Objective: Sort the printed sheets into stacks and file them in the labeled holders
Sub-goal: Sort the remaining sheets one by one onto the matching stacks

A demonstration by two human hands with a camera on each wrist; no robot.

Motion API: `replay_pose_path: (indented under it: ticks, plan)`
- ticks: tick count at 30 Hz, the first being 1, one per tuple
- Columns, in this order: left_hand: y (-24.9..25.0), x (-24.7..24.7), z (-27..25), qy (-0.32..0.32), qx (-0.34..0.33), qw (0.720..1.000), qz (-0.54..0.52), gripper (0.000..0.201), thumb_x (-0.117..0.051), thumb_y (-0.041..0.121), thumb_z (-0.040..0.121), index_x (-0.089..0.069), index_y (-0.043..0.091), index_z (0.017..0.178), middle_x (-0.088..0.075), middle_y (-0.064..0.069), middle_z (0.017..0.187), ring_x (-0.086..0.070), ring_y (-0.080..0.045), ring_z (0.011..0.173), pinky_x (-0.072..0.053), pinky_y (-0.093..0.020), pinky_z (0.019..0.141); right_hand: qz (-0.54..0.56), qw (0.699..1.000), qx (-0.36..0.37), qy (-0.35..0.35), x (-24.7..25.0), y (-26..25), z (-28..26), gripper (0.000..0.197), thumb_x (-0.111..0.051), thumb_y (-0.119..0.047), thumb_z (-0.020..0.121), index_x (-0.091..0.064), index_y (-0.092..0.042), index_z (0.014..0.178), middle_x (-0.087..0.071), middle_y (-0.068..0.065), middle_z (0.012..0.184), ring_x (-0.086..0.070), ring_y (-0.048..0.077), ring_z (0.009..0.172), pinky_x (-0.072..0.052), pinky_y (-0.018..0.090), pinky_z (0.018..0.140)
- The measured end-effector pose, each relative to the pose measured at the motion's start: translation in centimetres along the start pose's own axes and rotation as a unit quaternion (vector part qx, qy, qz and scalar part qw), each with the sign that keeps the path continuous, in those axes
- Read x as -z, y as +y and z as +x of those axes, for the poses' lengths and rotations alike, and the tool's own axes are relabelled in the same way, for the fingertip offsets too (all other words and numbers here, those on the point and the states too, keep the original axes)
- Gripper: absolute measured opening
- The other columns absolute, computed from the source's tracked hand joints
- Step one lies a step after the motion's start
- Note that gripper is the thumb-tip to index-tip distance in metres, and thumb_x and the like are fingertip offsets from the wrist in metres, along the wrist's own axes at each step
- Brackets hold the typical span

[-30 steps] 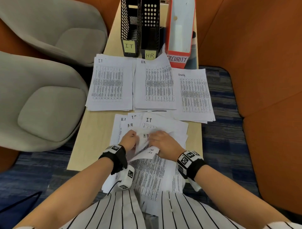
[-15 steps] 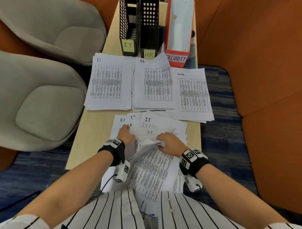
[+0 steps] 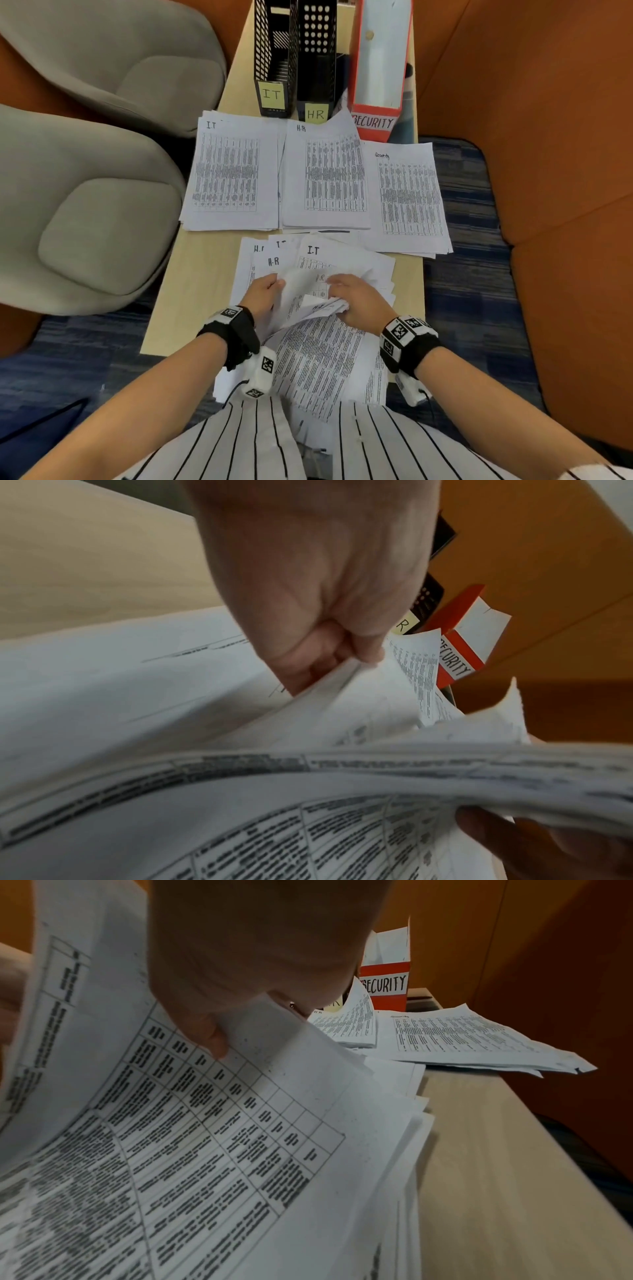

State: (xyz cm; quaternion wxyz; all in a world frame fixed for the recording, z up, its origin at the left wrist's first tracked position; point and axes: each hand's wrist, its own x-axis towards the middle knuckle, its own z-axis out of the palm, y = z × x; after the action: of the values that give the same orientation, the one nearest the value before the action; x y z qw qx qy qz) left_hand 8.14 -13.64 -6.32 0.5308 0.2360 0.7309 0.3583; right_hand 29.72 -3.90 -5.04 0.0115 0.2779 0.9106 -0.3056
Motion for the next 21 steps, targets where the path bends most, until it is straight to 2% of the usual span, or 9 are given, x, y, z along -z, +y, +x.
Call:
replay_pose_path:
  ticks: [2, 5, 7, 10, 12, 14, 16, 19, 21]
  plan:
    - [0.4, 0.0, -0.2, -0.053, 0.044, 0.995, -0.076, 0.021, -0.047, 0.024, 0.097, -0.060, 0.007, 0.094, -0.056, 0.008, 0.076, -0.046, -0.017, 0.077, -0.041, -0.031, 0.077, 0.007, 1.000, 0.007, 0.017, 0.3, 0.1, 0.6, 0.027, -0.075, -0.014, 0.072, -0.070, -0.014, 0.098, -0.050, 0.012, 0.142, -0.043, 0.029, 0.133, -0.036, 0.038, 0.107]
    - [0.9, 0.1, -0.1, -0.117, 0.095, 0.973, -0.173, 0.028, -0.036, 0.012, 0.102, -0.058, 0.001, 0.113, -0.067, -0.009, 0.097, -0.059, -0.025, 0.089, -0.046, -0.033, 0.087, 0.042, 0.999, -0.008, -0.009, 1.1, -0.4, 1.4, 0.033, -0.071, -0.008, 0.075, -0.070, -0.017, 0.107, -0.052, 0.011, 0.140, -0.038, 0.023, 0.139, -0.037, 0.036, 0.110]
    - [1.2, 0.2, -0.1, -0.104, 0.115, 0.970, -0.188, 0.030, -0.032, 0.010, 0.103, -0.054, -0.002, 0.119, -0.065, -0.013, 0.101, -0.061, -0.023, 0.087, -0.048, -0.032, 0.082, 0.032, 0.999, -0.009, -0.025, 1.3, -0.8, 1.6, 0.030, -0.067, -0.010, 0.079, -0.068, -0.017, 0.108, -0.056, 0.009, 0.135, -0.046, 0.021, 0.133, -0.046, 0.036, 0.101]
    - [1.2, 0.4, -0.1, -0.049, 0.128, 0.971, -0.195, 0.027, -0.032, 0.008, 0.102, -0.057, 0.000, 0.106, -0.068, -0.009, 0.084, -0.066, -0.015, 0.067, -0.053, -0.023, 0.062, 0.033, 0.999, -0.011, -0.015, 0.9, -0.8, 1.0, 0.043, -0.071, -0.013, 0.078, -0.065, -0.025, 0.119, -0.045, 0.006, 0.146, -0.053, 0.020, 0.124, -0.046, 0.031, 0.096]
    - [0.6, 0.6, 0.7, -0.008, 0.133, 0.976, -0.172, 0.028, -0.032, 0.005, 0.102, -0.058, -0.003, 0.105, -0.066, -0.015, 0.093, -0.069, -0.018, 0.077, -0.054, -0.023, 0.070, 0.011, 1.000, 0.010, -0.020, 0.5, -0.7, 0.4, 0.041, -0.071, -0.014, 0.077, -0.066, -0.024, 0.117, -0.045, 0.006, 0.146, -0.057, 0.023, 0.118, -0.050, 0.036, 0.093]
    - [0.3, 0.9, 1.3, 0.036, 0.138, 0.982, -0.125, 0.033, -0.034, 0.008, 0.100, -0.051, -0.007, 0.125, -0.058, -0.022, 0.122, -0.059, -0.031, 0.114, -0.046, -0.037, 0.099, -0.030, 0.998, 0.036, -0.035, 0.4, -0.8, -0.1, 0.032, -0.070, -0.015, 0.078, -0.067, -0.018, 0.109, -0.060, 0.005, 0.130, -0.062, 0.024, 0.108, -0.048, 0.040, 0.091]
    - [-0.1, 0.9, 1.9, 0.057, 0.139, 0.986, -0.068, 0.040, -0.036, 0.013, 0.100, -0.043, -0.002, 0.136, -0.045, -0.017, 0.142, -0.042, -0.032, 0.133, -0.032, -0.041, 0.113, -0.067, 0.996, 0.037, -0.042, 0.7, -1.2, -0.4, 0.030, -0.067, -0.018, 0.078, -0.066, -0.019, 0.108, -0.068, -0.001, 0.109, -0.062, 0.019, 0.101, -0.038, 0.039, 0.096]
    - [0.7, 0.3, 0.8, 0.105, 0.066, 0.991, -0.050, 0.039, -0.040, 0.014, 0.099, -0.041, 0.005, 0.137, -0.043, -0.008, 0.142, -0.042, -0.024, 0.129, -0.033, -0.032, 0.107, -0.059, 0.998, -0.001, 0.011, 1.1, -1.5, -0.1, 0.026, -0.065, -0.021, 0.080, -0.058, -0.021, 0.105, -0.067, -0.007, 0.090, -0.061, 0.014, 0.083, -0.034, 0.039, 0.103]
    - [1.7, 0.0, -0.5, 0.099, -0.022, 0.993, -0.066, 0.037, -0.045, 0.024, 0.098, -0.041, 0.015, 0.133, -0.044, -0.003, 0.137, -0.042, -0.018, 0.124, -0.034, -0.030, 0.101, 0.002, 0.998, -0.041, 0.052, 2.0, -1.8, 0.4, 0.031, -0.064, -0.016, 0.081, -0.052, -0.020, 0.108, -0.066, -0.007, 0.086, -0.059, 0.014, 0.073, -0.042, 0.034, 0.093]
